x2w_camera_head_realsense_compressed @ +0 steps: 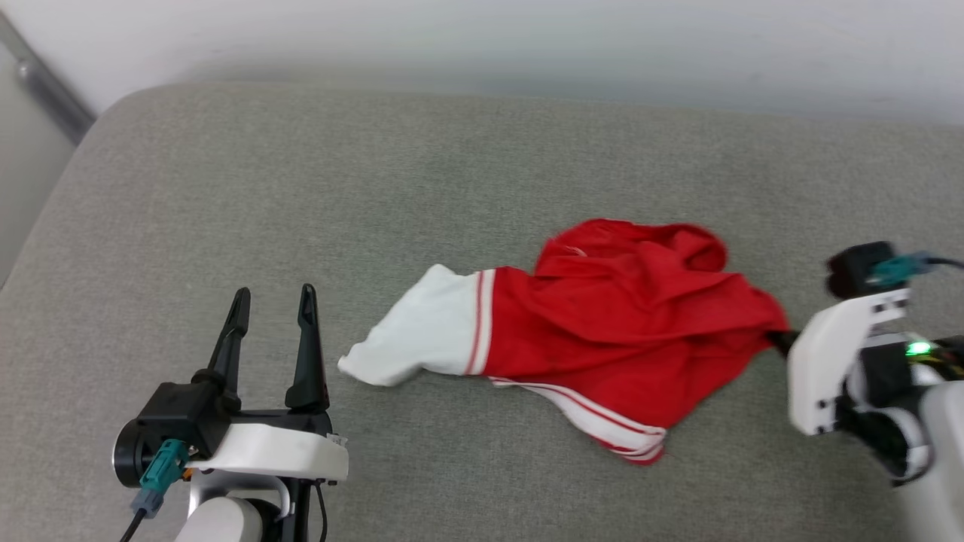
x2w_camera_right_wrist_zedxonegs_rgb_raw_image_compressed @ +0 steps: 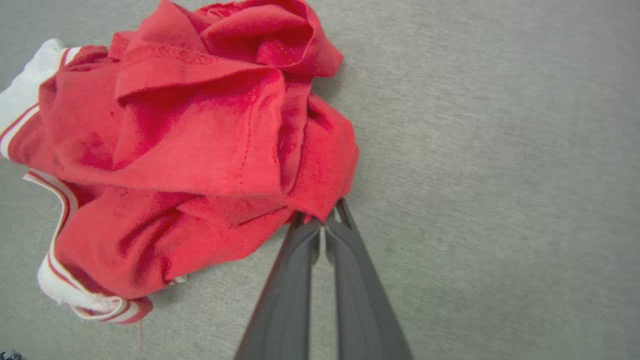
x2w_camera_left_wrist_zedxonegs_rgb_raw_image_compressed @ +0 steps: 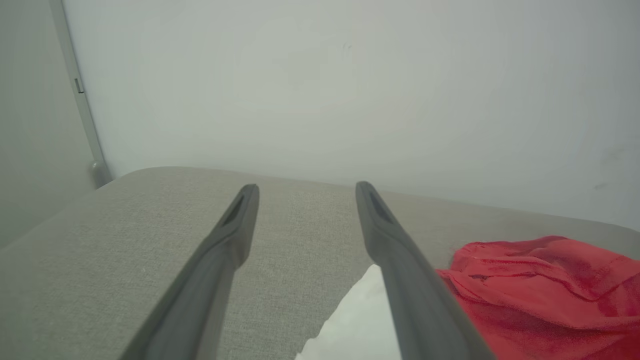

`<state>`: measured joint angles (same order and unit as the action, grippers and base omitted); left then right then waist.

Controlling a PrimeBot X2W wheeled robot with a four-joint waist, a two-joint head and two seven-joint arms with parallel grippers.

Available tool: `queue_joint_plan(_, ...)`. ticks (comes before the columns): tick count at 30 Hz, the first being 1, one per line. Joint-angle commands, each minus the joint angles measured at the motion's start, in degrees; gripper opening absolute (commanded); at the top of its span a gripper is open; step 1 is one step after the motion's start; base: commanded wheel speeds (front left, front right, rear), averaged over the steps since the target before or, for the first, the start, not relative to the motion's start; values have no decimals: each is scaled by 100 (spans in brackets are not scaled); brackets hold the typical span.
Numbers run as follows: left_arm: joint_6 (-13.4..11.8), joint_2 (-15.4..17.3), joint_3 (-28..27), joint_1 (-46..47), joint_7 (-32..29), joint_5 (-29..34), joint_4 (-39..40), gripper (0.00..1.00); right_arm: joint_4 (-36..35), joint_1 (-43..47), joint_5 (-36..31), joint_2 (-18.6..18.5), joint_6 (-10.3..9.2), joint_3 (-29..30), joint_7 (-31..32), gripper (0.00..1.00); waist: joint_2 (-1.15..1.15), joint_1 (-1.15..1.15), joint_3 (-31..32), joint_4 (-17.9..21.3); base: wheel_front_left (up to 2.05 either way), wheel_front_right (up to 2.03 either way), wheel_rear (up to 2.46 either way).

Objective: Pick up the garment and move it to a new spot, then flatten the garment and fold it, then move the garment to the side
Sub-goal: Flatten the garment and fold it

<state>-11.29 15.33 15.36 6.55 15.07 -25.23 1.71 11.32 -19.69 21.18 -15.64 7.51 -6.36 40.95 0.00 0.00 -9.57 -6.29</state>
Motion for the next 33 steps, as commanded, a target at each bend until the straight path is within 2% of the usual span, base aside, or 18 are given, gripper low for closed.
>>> queue_joint_plan(1,17,-1,-11,0,13,44,28,100,-28,74,-43,-76,-4,171,-10,0,0,0,-29,60,0,0,0)
queue_joint_plan(3,19,12,-14,20,13,51,34,100,28,153,-179,-201,-4,526,-11,0,0,0,-66,100,0,0,0)
queue_joint_plan(7,22,44,-12,62,13,79,50,100,195,272,-359,-141,-4,1133,-137,0,0,0,-140,174,0,0,0)
queue_joint_plan(10,50,60,14,116,0,74,31,100,361,290,-444,49,-3,1312,-394,0,0,0,-194,186,0,0,0)
queue_joint_plan(11,51,67,18,119,0,70,17,100,450,332,-457,136,-3,1301,-475,4,0,0,-200,192,0,0,0)
queue_joint_plan(12,51,76,20,121,-5,67,7,100,510,359,-426,213,-3,1265,-574,27,0,0,-201,200,0,0,0)
queue_joint_plan(13,49,84,19,125,-7,63,4,100,536,348,-419,261,-3,1241,-717,100,0,0,-204,208,0,0,0)
queue_joint_plan(19,14,135,29,26,-56,52,-31,100,695,548,-324,472,-4,1263,-1712,100,0,0,-40,261,0,0,0)
queue_joint_plan(23,-27,167,36,-87,-111,48,-16,100,476,803,-313,582,-3,1456,-2458,100,0,0,155,357,0,0,0)
queue_joint_plan(26,-39,200,52,-172,-158,42,7,100,198,987,-359,618,-3,1479,-2730,100,0,0,286,437,0,0,0)
queue_joint_plan(30,-52,236,91,-241,-220,37,61,100,-333,1155,-352,516,-3,1107,-2421,100,0,0,387,514,0,0,0)
queue_joint_plan(33,-71,247,117,-269,-262,34,88,100,-704,1297,-259,337,-3,578,-1684,100,0,0,438,527,0,0,0)
